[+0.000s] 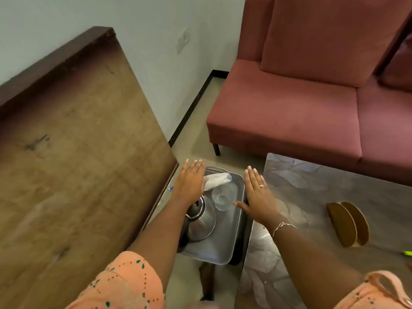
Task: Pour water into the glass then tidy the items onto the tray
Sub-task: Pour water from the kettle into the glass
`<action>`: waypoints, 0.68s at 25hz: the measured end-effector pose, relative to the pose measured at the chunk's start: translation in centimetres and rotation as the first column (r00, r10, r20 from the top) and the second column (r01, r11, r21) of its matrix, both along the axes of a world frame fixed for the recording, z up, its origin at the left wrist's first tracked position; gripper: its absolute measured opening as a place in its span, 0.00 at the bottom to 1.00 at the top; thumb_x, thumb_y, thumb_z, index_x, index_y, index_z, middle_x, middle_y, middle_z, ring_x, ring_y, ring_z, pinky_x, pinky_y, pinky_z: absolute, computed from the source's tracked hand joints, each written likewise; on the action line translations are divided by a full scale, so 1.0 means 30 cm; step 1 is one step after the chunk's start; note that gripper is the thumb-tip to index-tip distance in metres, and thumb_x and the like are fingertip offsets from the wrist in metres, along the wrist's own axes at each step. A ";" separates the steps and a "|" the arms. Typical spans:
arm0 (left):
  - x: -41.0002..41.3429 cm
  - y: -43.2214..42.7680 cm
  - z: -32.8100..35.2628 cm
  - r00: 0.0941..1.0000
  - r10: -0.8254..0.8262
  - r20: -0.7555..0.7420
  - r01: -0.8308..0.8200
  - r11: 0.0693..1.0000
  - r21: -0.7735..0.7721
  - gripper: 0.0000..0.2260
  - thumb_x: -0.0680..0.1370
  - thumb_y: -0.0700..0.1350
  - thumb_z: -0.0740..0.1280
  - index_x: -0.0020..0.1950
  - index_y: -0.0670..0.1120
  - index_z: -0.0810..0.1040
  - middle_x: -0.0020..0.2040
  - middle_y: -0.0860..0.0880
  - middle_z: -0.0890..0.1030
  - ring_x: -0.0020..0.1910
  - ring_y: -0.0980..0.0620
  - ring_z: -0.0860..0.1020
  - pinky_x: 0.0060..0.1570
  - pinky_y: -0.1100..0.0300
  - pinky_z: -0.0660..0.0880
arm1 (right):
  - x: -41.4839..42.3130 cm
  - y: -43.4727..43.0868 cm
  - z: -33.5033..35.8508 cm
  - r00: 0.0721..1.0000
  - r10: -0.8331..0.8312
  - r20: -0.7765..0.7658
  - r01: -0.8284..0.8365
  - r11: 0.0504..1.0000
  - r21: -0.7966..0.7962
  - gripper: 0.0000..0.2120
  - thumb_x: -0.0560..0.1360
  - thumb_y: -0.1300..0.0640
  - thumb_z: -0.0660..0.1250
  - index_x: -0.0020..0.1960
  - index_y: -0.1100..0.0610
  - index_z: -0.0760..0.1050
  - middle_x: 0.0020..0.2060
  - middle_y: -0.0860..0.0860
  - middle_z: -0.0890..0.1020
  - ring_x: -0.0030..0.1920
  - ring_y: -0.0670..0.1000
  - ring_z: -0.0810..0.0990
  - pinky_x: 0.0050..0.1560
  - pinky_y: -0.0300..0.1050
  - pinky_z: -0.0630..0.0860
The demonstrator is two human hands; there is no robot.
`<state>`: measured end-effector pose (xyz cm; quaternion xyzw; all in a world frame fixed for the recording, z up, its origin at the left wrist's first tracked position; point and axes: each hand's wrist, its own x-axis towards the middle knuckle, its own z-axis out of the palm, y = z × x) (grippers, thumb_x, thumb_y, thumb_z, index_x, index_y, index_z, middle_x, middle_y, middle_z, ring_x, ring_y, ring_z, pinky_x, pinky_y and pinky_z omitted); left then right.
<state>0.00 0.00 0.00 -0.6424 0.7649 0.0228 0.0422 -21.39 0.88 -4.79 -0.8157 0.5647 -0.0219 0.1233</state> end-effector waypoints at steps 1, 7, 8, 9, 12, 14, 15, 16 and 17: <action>0.024 -0.022 -0.012 1.000 -0.008 -0.007 0.008 1.000 0.004 0.22 0.81 0.49 0.53 0.73 0.42 0.58 0.75 0.45 0.61 0.74 0.50 0.57 0.74 0.53 0.45 | 0.031 -0.012 -0.024 1.000 -0.008 -0.004 0.008 1.000 0.014 0.46 0.72 0.36 0.58 0.73 0.61 0.36 0.75 0.58 0.41 0.75 0.55 0.39 0.71 0.46 0.36; 0.194 -0.149 -0.139 0.997 -0.029 -0.075 0.036 0.995 0.092 0.21 0.81 0.46 0.55 0.72 0.42 0.60 0.73 0.45 0.64 0.73 0.50 0.60 0.74 0.54 0.47 | 0.169 -0.095 -0.188 0.998 -0.065 -0.007 0.065 0.985 0.160 0.46 0.72 0.47 0.67 0.74 0.62 0.40 0.76 0.58 0.45 0.76 0.56 0.43 0.73 0.47 0.39; 0.220 -0.166 -0.162 0.995 -0.023 -0.099 0.032 0.995 0.093 0.20 0.81 0.45 0.55 0.72 0.41 0.61 0.73 0.44 0.65 0.73 0.50 0.62 0.74 0.54 0.48 | 0.183 -0.107 -0.213 0.997 -0.078 -0.016 0.080 0.977 0.199 0.45 0.72 0.48 0.67 0.74 0.63 0.40 0.76 0.59 0.46 0.76 0.56 0.43 0.74 0.48 0.40; 0.247 -0.179 -0.189 0.991 -0.004 -0.136 0.018 0.995 0.101 0.19 0.80 0.44 0.56 0.71 0.41 0.63 0.72 0.43 0.67 0.72 0.49 0.63 0.73 0.53 0.49 | 0.198 -0.117 -0.239 0.996 -0.090 -0.025 0.093 0.968 0.235 0.45 0.72 0.49 0.66 0.74 0.63 0.40 0.75 0.59 0.46 0.76 0.57 0.43 0.74 0.48 0.41; 0.332 -0.188 -0.268 0.966 0.087 -0.245 -0.046 0.985 0.168 0.22 0.75 0.34 0.61 0.69 0.40 0.66 0.69 0.41 0.70 0.70 0.46 0.67 0.73 0.53 0.51 | 0.238 -0.137 -0.304 0.990 -0.123 -0.071 0.141 0.928 0.344 0.46 0.72 0.50 0.68 0.73 0.65 0.40 0.75 0.61 0.47 0.75 0.58 0.44 0.75 0.51 0.43; 0.387 -0.171 -0.316 0.957 0.169 -0.234 -0.092 0.947 0.309 0.27 0.72 0.30 0.63 0.70 0.41 0.65 0.69 0.41 0.69 0.70 0.45 0.66 0.73 0.54 0.53 | 0.262 -0.145 -0.340 0.985 -0.150 -0.087 0.172 0.902 0.395 0.47 0.71 0.51 0.69 0.73 0.65 0.40 0.75 0.61 0.47 0.75 0.58 0.44 0.75 0.52 0.45; 0.405 -0.156 -0.337 0.958 0.196 -0.211 -0.104 0.919 0.380 0.27 0.71 0.30 0.63 0.70 0.41 0.64 0.70 0.41 0.69 0.70 0.44 0.65 0.72 0.53 0.55 | 0.274 -0.149 -0.355 0.983 -0.163 -0.088 0.185 0.895 0.406 0.47 0.70 0.51 0.70 0.73 0.65 0.40 0.75 0.61 0.48 0.75 0.58 0.45 0.75 0.52 0.45; 0.416 -0.141 -0.355 0.954 0.211 -0.212 -0.103 0.898 0.428 0.28 0.71 0.30 0.63 0.70 0.41 0.65 0.69 0.40 0.69 0.69 0.42 0.66 0.70 0.52 0.59 | 0.285 -0.152 -0.369 0.981 -0.172 -0.087 0.193 0.891 0.411 0.47 0.71 0.51 0.69 0.73 0.66 0.40 0.75 0.61 0.48 0.75 0.58 0.45 0.75 0.52 0.45; 0.421 -0.131 -0.371 0.949 0.210 -0.235 -0.083 0.886 0.456 0.27 0.71 0.30 0.64 0.69 0.41 0.67 0.68 0.40 0.71 0.68 0.41 0.68 0.68 0.52 0.62 | 0.294 -0.155 -0.383 0.980 -0.175 -0.096 0.199 0.892 0.405 0.46 0.71 0.51 0.69 0.73 0.66 0.40 0.75 0.62 0.49 0.75 0.58 0.46 0.75 0.52 0.45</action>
